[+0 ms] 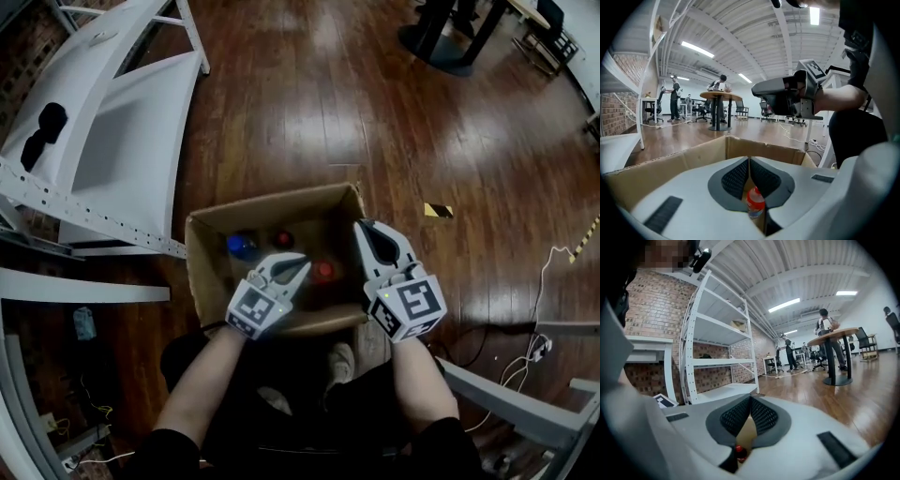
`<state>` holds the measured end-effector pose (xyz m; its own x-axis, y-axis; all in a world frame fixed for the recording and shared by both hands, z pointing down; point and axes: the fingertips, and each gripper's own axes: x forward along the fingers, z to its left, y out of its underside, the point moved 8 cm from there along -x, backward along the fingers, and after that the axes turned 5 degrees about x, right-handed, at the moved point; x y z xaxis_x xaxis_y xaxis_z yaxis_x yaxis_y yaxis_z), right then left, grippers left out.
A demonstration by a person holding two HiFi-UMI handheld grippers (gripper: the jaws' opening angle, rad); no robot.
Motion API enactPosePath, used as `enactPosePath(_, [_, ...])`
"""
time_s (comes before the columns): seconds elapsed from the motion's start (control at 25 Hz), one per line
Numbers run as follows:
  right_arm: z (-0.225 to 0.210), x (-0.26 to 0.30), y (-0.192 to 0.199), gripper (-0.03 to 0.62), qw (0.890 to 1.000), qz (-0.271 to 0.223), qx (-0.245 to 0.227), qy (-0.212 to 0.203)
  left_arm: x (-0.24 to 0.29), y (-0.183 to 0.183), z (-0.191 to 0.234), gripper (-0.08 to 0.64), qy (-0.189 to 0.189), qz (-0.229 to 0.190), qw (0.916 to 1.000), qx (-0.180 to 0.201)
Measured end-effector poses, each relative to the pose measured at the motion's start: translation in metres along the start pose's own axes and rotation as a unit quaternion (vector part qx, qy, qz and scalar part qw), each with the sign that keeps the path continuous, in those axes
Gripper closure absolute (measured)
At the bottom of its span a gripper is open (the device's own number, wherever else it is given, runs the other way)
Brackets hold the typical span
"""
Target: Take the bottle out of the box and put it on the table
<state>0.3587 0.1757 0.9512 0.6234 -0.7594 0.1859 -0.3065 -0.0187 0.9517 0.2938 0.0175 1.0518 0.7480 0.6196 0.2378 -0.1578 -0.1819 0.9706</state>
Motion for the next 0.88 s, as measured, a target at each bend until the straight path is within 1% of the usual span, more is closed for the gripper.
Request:
enactPosePath(0.08, [-0.006,-0.007,-0.002,0.588,1.000,-0.001,-0.003,0.015,0.007,0.013,-0.001,0.546,0.008,0.010,0.9999,0.007])
enactPosePath(0.16, [-0.009,-0.015,-0.004,0.588,0.999,0.000,-0.018,0.029,0.014,0.024,-0.004,0.533,0.021,0.030,0.9993,0.003])
enactPosePath(0.24, [-0.011,-0.023,-0.006,0.588,0.999,-0.002,-0.017,0.038,0.024,0.039,-0.010,0.419,0.042,0.055,0.9976,-0.001])
enactPosePath(0.32, [-0.013,-0.030,-0.006,0.588,0.999,-0.004,-0.011,0.044,0.034,0.054,-0.015,0.373,0.062,0.069,0.9957,0.004])
enactPosePath(0.48, [-0.006,-0.033,-0.003,0.588,0.999,0.008,-0.026,0.045,0.051,0.081,-0.018,0.255,0.083,0.099,0.9916,0.001])
enactPosePath(0.6, [0.000,-0.033,-0.001,0.588,0.999,0.015,-0.032,0.038,0.062,0.101,-0.022,0.233,0.097,0.125,0.9875,0.006])
enactPosePath(0.8, [0.007,-0.027,0.005,0.588,0.999,0.023,0.004,0.032,0.081,0.124,-0.029,0.233,0.109,0.149,0.9828,0.006])
enactPosePath(0.88, [0.012,-0.024,0.006,0.588,0.999,0.024,0.013,0.028,0.088,0.133,-0.032,0.213,0.118,0.159,0.9801,0.009])
